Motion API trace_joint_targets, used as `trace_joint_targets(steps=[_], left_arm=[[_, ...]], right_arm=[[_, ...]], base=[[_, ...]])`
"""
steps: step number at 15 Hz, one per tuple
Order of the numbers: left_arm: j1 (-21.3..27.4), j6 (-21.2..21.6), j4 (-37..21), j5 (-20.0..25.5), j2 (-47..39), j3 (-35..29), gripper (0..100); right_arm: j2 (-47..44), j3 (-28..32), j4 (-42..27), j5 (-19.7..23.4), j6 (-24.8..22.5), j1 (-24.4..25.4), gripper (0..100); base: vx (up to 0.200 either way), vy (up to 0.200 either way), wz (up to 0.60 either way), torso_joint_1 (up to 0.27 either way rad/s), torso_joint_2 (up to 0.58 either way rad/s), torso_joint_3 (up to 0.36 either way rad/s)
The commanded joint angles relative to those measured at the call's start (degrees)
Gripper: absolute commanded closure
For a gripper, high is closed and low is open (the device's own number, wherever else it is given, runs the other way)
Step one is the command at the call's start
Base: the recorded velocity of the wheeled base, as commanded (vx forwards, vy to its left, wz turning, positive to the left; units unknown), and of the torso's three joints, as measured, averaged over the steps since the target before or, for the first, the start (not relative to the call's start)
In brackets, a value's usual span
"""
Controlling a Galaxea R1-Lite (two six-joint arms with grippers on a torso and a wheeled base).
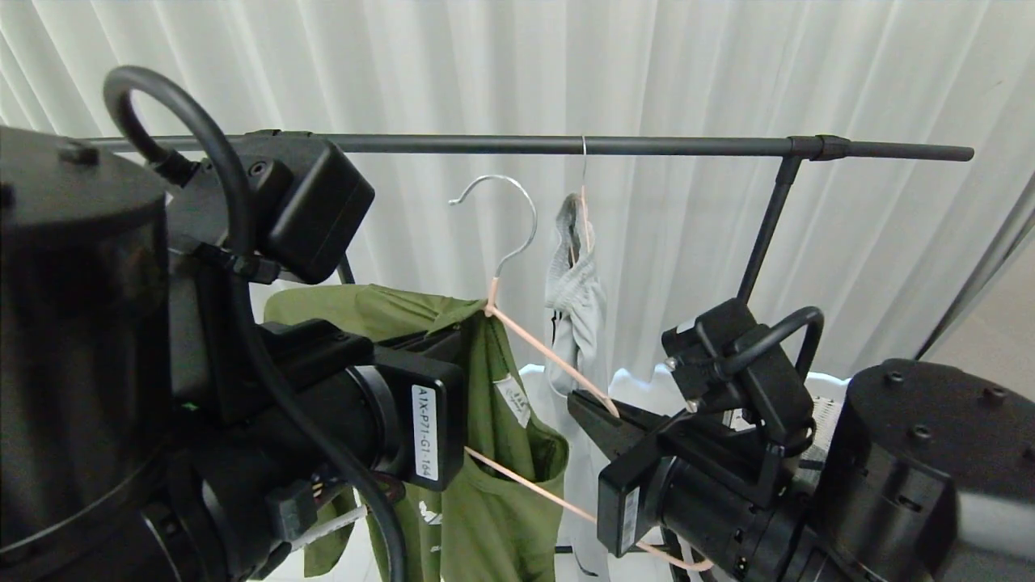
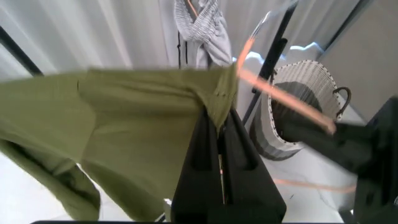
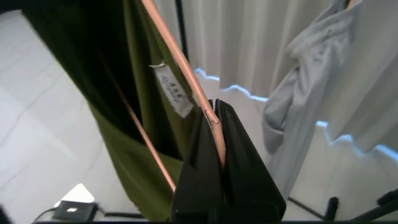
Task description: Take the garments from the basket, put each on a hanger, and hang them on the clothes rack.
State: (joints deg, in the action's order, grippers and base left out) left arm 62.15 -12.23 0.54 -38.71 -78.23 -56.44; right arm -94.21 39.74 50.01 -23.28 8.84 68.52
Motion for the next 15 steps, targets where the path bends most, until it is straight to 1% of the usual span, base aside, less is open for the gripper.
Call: trace_joint_targets(steps=[1,3,5,6,10,11,15], left_arm=[[0.0,-0.1,0.0,-0.1,0.1,0.2,100],[-0.1,0.0,0.0,-0.1,0.1,0.5,100],[-0.3,0.4,0.0,-1.4,-0.1,1.2,100],[-0.4,0.9,0.0,-2.0,-0.1,1.5,100],[-0.2,1.3,0.0,-2.2,0.0,1.7,100],[-0.2,1.3,0.0,-2.2,-0.1,1.9,0],[-0.2,1.3,0.0,-2.2,0.1,2.8,0]], right_arm=[[0.1,-0.9,1.0,-0.5,-0.5,-0.3,100],[0.1,-2.5,4.2,-2.3,-3.4,-0.5,100],[0.2,-3.9,7.4,-2.3,-5.8,-1.1,100],[0.3,-4.3,8.5,-2.4,-6.7,-1.5,100],[0.3,-4.3,10.6,-4.0,-8.4,-1.6,100],[0.3,-4.2,11.3,-4.0,-8.9,-1.6,100],[0.8,-4.3,12.5,-4.0,-9.6,-1.7,100]], base=[[0.000,0.000,0.00,0.000,0.00,0.000],[0.000,0.000,0.00,0.000,0.00,0.000],[0.000,0.000,0.00,0.000,0.00,0.000],[0.000,0.000,0.00,0.000,0.00,0.000],[0.000,0.000,0.00,0.000,0.00,0.000],[0.000,0.000,0.00,0.000,0.00,0.000],[0.000,0.000,0.00,0.000,0.00,0.000]])
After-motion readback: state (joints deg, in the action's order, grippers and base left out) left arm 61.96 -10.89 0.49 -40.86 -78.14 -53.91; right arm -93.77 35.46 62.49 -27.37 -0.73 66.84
